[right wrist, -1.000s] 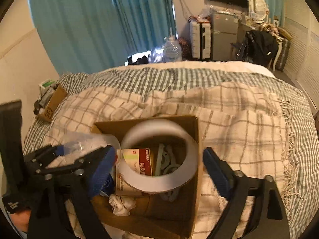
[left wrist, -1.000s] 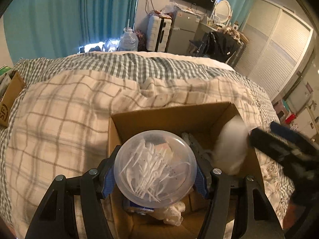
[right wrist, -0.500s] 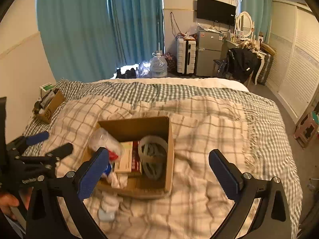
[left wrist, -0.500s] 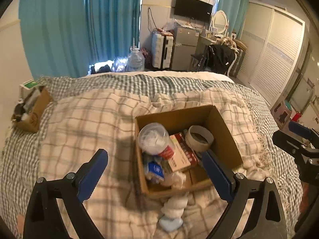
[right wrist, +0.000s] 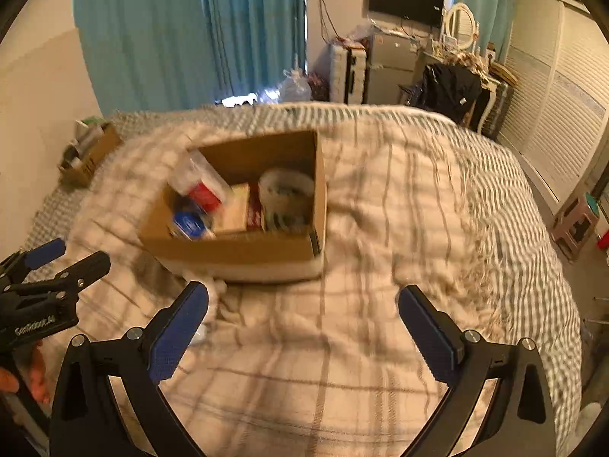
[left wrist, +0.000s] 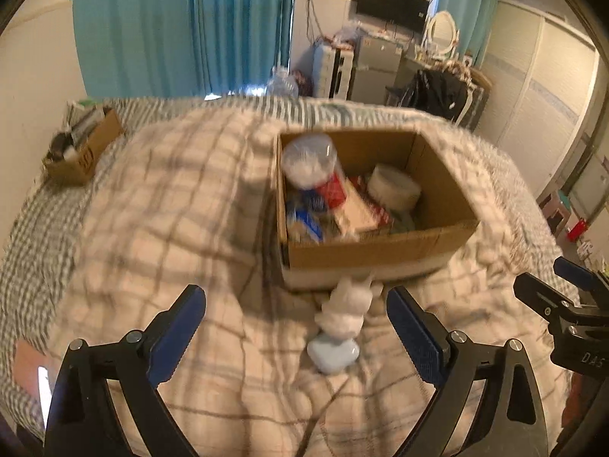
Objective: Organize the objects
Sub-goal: 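Grasp the light blue case with the left tool, then grasp the white figurine with the right tool while the left holds the case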
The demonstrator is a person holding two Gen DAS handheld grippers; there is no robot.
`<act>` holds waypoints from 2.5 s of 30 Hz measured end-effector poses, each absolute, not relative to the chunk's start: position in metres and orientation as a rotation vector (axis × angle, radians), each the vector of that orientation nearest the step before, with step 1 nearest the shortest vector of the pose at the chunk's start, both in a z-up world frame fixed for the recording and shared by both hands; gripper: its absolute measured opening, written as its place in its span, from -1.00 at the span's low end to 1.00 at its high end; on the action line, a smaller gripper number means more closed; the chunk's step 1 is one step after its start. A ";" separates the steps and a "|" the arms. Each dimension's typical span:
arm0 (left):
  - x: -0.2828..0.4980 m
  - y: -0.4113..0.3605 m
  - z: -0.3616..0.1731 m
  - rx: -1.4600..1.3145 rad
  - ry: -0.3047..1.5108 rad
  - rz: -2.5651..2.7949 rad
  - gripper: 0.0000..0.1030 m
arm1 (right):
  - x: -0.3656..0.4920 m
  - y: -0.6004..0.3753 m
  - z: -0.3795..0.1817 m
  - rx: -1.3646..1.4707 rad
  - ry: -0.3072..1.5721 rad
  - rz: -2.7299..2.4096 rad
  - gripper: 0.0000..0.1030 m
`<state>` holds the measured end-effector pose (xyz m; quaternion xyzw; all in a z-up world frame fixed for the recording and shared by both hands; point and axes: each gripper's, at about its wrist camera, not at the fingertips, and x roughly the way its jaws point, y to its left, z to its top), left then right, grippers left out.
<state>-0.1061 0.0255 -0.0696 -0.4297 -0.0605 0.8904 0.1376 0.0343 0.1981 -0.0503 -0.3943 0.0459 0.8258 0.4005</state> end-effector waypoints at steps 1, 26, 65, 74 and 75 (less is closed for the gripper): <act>-0.107 0.029 -0.080 -1.267 -0.172 2.568 0.91 | 0.035 0.202 -0.059 -1.007 0.135 2.082 0.95; -0.106 0.075 -0.187 -1.544 -0.259 2.209 0.08 | 0.019 0.227 -0.136 -1.206 0.223 1.972 0.95; -0.120 -0.043 -0.141 -1.460 -0.287 2.500 0.07 | -0.094 0.195 -0.180 -1.310 0.329 2.115 -0.07; -0.093 -0.035 -0.097 -1.358 -0.308 2.514 0.07 | -0.047 0.161 -0.111 -1.166 0.259 2.233 -0.07; -0.089 -0.032 -0.091 -1.340 -0.314 2.511 0.07 | -0.046 0.156 -0.103 -1.151 0.242 2.242 -0.07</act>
